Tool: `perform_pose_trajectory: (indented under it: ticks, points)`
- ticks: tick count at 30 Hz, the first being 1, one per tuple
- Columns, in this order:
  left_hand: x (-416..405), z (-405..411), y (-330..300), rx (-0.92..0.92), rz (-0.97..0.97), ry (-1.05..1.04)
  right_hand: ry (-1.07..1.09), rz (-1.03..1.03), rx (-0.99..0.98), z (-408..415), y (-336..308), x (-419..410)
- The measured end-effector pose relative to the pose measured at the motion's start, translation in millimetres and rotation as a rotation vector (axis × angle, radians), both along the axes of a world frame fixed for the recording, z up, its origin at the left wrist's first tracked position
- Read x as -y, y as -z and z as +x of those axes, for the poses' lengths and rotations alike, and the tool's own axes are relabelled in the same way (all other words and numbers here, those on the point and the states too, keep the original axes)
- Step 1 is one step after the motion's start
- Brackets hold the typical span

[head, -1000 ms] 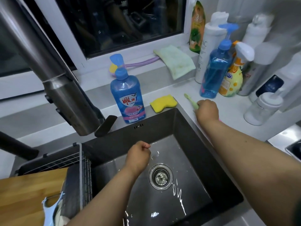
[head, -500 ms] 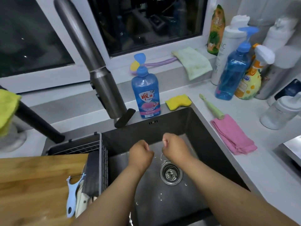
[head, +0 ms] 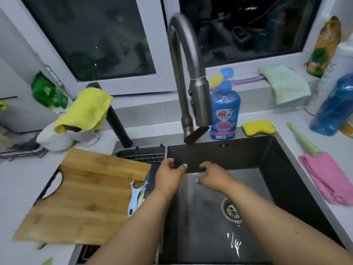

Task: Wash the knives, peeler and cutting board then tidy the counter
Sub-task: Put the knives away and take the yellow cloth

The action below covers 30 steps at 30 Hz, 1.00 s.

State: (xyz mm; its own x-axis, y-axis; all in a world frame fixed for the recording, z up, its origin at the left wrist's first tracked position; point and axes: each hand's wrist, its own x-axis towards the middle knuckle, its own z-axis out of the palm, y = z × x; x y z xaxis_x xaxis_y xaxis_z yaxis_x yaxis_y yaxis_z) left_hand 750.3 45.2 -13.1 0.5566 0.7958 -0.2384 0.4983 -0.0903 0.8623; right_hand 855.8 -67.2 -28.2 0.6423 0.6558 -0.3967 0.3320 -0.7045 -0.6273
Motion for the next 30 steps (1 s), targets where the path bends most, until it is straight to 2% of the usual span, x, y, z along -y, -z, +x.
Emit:
perform_pose_trajectory:
  ticks: [9, 13, 15, 20, 23, 26, 28, 30]
  points:
    - [-75, -47, -87, 0.430, -0.135, -0.449, -0.091, 0.109, 0.065, -48, -45, -45]
    - [-109, -54, -130, 0.779, -0.499, -0.511, -0.080, 0.161, 0.092, -62, -62, -57]
    - [-117, -53, -145, 0.825, -0.584, -0.552, -0.065, 0.190, 0.102, -68, -69, -60]
    - [-130, -51, -152, 0.829, -0.643, -0.621, -0.017, 0.220, 0.124, -76, -76, -65]
    - [-131, -53, -151, 0.817, -0.546, -0.610, 0.042, 0.259, 0.098, -79, -78, -67]
    - [-118, -59, -147, 0.792, -0.417, -0.539, 0.131, 0.390, 0.035, -84, -87, -69]
    - [-104, -68, -145, 0.654, -0.199, -0.427, 0.220, 0.554, -0.022, -88, -100, -74]
    - [-96, -76, -146, 0.420, 0.204, -0.197, 0.328, 0.724, -0.144, -93, -115, -82]
